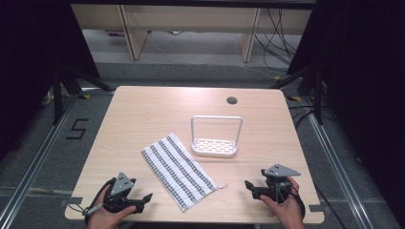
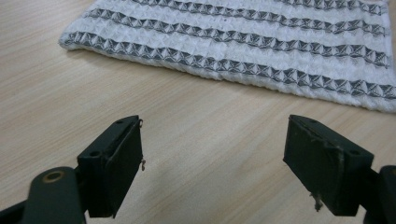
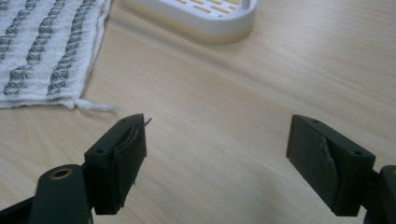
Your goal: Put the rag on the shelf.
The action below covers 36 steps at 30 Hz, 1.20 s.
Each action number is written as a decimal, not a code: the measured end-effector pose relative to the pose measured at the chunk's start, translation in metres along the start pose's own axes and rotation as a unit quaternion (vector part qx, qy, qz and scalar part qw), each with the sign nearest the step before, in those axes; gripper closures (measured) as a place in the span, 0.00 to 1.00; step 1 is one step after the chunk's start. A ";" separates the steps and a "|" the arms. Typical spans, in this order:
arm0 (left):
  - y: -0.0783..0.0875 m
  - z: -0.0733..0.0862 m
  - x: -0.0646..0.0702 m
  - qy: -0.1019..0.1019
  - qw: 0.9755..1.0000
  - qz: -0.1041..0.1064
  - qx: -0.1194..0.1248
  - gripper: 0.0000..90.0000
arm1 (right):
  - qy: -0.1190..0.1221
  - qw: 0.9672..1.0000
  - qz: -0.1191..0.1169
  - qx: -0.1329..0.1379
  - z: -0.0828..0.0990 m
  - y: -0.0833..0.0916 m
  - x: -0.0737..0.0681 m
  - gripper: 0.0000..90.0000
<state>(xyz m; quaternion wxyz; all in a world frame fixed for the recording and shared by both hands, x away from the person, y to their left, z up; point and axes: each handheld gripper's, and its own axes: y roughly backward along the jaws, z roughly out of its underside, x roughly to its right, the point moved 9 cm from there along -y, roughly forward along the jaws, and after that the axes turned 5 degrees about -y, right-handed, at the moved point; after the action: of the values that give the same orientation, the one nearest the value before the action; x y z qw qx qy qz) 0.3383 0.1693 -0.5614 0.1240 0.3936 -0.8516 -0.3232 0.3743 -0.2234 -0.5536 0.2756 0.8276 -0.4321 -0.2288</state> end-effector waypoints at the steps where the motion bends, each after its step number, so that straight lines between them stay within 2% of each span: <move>1: 0.000 0.000 0.000 -0.002 1.000 0.001 0.001 0.21 | -0.002 1.000 0.002 0.005 0.000 0.000 -0.001 0.24; 3: 0.000 -0.001 0.001 0.002 1.000 0.000 0.001 0.21 | -0.003 1.000 0.002 0.005 -0.001 0.000 -0.002 0.24; 5: 0.001 -0.001 0.003 -0.005 1.000 0.007 -0.001 0.21 | -0.002 1.000 -0.002 0.008 -0.002 0.000 -0.003 0.24; 6: 0.000 -0.002 0.005 -0.003 1.000 0.010 0.000 0.21 | -0.014 1.000 0.000 0.004 -0.001 0.001 -0.006 0.24; 7: -0.002 -0.002 0.007 -0.007 1.000 0.014 0.003 0.22 | 0.001 1.000 -0.003 0.009 -0.003 0.000 -0.007 0.24; 9: -0.001 -0.001 0.007 -0.008 1.000 0.016 0.000 0.23 | 0.002 1.000 -0.006 0.011 -0.004 0.000 -0.008 0.25; 10: -0.002 -0.003 0.009 -0.002 1.000 0.019 0.004 0.23 | 0.003 1.000 -0.011 0.009 -0.004 0.000 -0.010 0.25; 13: -0.001 -0.007 0.016 -0.007 0.999 0.031 0.016 0.23 | 0.002 1.000 -0.015 0.010 -0.008 -0.001 -0.019 0.28; 14: -0.002 -0.008 0.018 -0.005 0.999 0.032 0.017 0.23 | 0.012 1.000 -0.015 0.013 -0.009 -0.001 -0.019 0.28; 15: -0.003 -0.008 0.019 -0.012 0.999 0.033 0.018 0.23 | 0.010 1.000 -0.016 0.012 -0.010 -0.002 -0.022 0.29; 17: -0.004 -0.009 0.021 -0.008 0.999 0.036 0.019 0.23 | 0.016 1.000 -0.021 0.010 -0.012 -0.003 -0.028 0.31; 18: -0.006 -0.011 0.025 0.000 0.999 0.042 0.026 0.23 | 0.016 1.000 -0.021 0.010 -0.012 -0.003 -0.028 0.31; 19: -0.007 -0.014 0.033 -0.005 0.998 0.057 0.028 0.26 | 0.026 0.999 -0.032 0.012 -0.015 -0.006 -0.037 0.32; 21: -0.009 -0.016 0.037 -0.007 0.997 0.062 0.035 0.28 | 0.029 0.999 -0.033 0.010 -0.016 -0.006 -0.040 0.33; 22: -0.009 -0.016 0.041 -0.015 0.997 0.064 0.032 0.28 | 0.037 0.999 -0.036 0.011 -0.017 -0.008 -0.043 0.34; 23: -0.009 -0.018 0.048 -0.024 0.996 0.075 0.031 0.29 | 0.056 0.997 -0.045 0.008 -0.019 -0.012 -0.051 0.36; 24: -0.011 -0.020 0.053 -0.016 0.996 0.079 0.040 0.29 | 0.060 0.997 -0.050 0.005 -0.019 -0.014 -0.055 0.36; 25: -0.010 -0.020 0.057 -0.016 0.996 0.084 0.037 0.30 | 0.059 0.997 -0.053 0.001 -0.019 -0.016 -0.059 0.37; 26: -0.011 -0.022 0.063 -0.010 0.995 0.092 0.043 0.31 | 0.068 0.996 -0.056 -0.002 -0.019 -0.017 -0.061 0.38; 27: -0.012 -0.023 0.067 -0.013 0.994 0.096 0.045 0.32 | 0.077 0.995 -0.063 -0.006 -0.019 -0.018 -0.065 0.38; 29: -0.011 -0.021 0.073 -0.030 0.994 0.104 0.029 0.33 | 0.079 0.995 -0.067 -0.008 -0.019 -0.018 -0.069 0.40; 30: -0.013 -0.023 0.079 -0.025 0.993 0.110 0.034 0.34 | 0.090 0.994 -0.066 -0.002 -0.021 -0.018 -0.070 0.41; 31: -0.013 -0.023 0.079 -0.025 0.993 0.110 0.034 0.34 | 0.090 0.994 -0.066 -0.002 -0.021 -0.018 -0.070 0.41; 32: -0.013 -0.022 0.081 -0.036 0.993 0.108 0.024 0.34 | 0.090 0.994 -0.068 -0.004 -0.021 -0.019 -0.071 0.42; 33: -0.014 -0.022 0.086 -0.044 0.992 0.113 0.019 0.35 | 0.091 0.994 -0.068 -0.008 -0.020 -0.020 -0.074 0.43; 35: -0.016 -0.025 0.093 -0.034 0.992 0.119 0.026 0.36 | 0.098 0.993 -0.072 -0.013 -0.020 -0.023 -0.077 0.44; 36: -0.016 -0.024 0.091 -0.057 0.991 0.117 0.016 0.36 | 0.102 0.992 -0.076 -0.015 -0.020 -0.024 -0.079 0.45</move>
<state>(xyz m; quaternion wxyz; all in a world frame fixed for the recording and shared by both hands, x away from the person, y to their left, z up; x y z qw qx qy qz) 0.2984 0.0824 -0.5577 0.1062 0.2742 -0.9024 -0.3150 0.3599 -0.1402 -0.5437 0.3122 0.8731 -0.3338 -0.1699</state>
